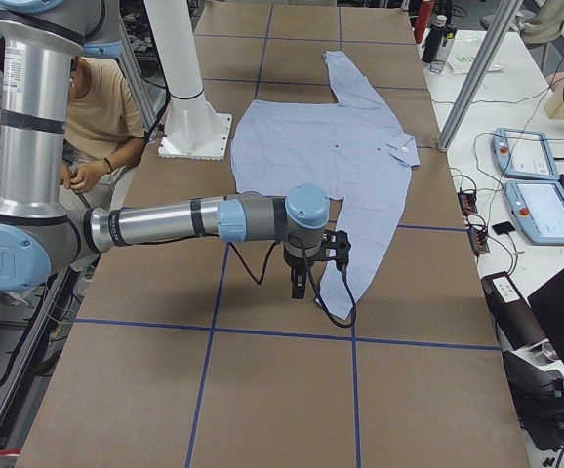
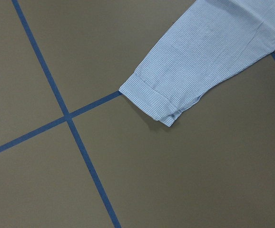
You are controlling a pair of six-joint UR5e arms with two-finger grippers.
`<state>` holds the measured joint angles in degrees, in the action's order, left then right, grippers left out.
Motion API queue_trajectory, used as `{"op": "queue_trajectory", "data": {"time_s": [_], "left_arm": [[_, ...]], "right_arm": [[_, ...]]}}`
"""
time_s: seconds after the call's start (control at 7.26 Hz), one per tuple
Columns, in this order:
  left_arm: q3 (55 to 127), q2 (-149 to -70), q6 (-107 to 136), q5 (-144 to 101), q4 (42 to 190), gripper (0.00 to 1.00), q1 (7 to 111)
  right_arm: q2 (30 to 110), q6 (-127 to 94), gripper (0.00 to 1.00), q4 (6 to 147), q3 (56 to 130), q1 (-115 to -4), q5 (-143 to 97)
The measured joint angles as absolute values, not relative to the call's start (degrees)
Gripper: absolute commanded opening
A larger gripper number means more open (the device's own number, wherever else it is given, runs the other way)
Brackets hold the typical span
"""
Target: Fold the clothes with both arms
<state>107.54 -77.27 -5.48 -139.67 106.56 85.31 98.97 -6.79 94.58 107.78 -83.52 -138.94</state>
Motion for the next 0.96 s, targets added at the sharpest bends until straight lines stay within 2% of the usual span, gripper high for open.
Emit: {"op": "queue_trajectory", "data": {"time_s": [0.28,0.41,0.69,0.96], "left_arm": [[107.07,-77.29,-5.21,-139.74,107.71,0.99,85.23],[106.95,-77.32,-5.23,-139.74,108.23,0.99,85.2],[106.89,-77.34,-5.08,-139.75,108.64,0.99,85.17],[106.88,-77.37,-4.94,-139.75,108.73,0.99,85.17]], "right_arm": [[98.49,-7.6,0.98,94.21,106.42,-81.72,-140.01],[97.57,-10.86,0.93,92.37,104.6,-80.55,-140.03],[94.38,-24.58,0.88,79.98,95.46,-77.37,-139.5],[93.24,-35.87,0.88,65.86,87.99,-73.45,-136.62]]}}
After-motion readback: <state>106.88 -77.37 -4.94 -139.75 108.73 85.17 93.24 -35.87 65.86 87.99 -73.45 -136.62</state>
